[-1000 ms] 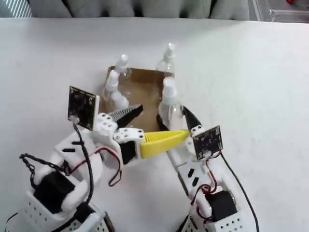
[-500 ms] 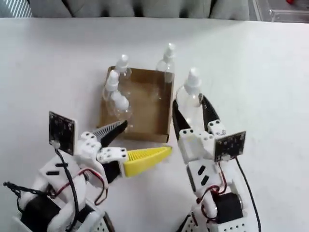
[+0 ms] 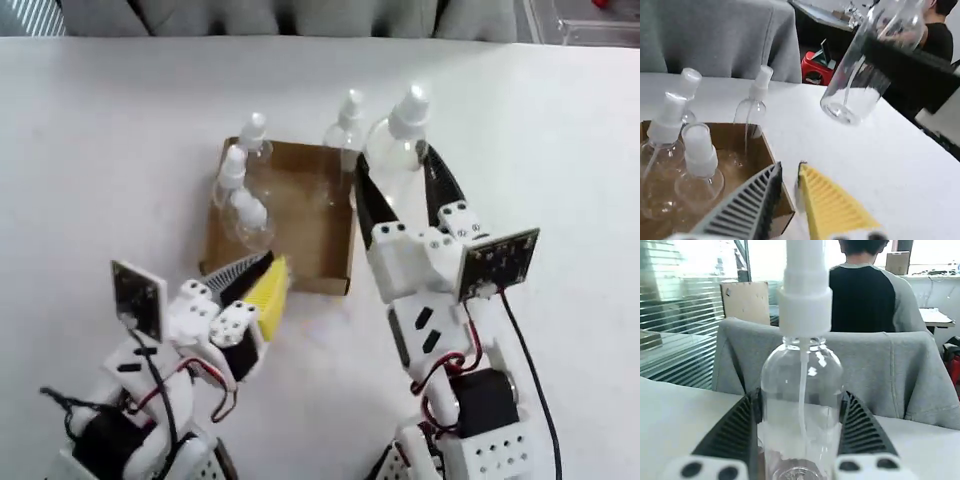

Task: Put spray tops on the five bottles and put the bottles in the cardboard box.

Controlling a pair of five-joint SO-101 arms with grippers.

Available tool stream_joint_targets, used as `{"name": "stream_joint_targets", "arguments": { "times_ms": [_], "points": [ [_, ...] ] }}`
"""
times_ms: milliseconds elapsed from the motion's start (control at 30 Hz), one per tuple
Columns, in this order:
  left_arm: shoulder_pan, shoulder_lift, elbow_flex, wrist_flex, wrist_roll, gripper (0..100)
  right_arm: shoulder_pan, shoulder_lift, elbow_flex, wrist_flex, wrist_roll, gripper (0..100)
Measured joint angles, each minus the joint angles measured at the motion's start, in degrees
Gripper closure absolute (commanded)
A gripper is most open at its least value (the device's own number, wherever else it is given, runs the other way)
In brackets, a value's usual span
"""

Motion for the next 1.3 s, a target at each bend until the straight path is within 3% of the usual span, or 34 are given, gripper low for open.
{"name": "stream_joint_targets", "arguments": {
  "times_ms": [267, 467, 633, 1000, 1300],
  "points": [
    [7.0, 0.5, 9.1, -10.7, 0.0, 98, -8.8, 12.2, -4.0, -8.5, 0.0, 98.4],
    [7.1, 0.5, 21.2, -26.9, 0.0, 98, -12.2, 15.0, -4.0, -8.3, -4.6, 98.4],
    [3.7, 0.4, 25.6, -37.6, 0.0, 98, -13.5, 15.0, -4.1, -1.4, -7.7, 98.4],
    [2.7, 0.8, 25.6, -38.2, 0.4, 98, -13.2, 9.8, -5.2, 7.2, -8.5, 98.4],
    [2.6, 0.8, 25.6, -38.2, -0.2, 98, -18.1, 1.8, -5.3, 16.0, -8.5, 98.4]
  ]
}}
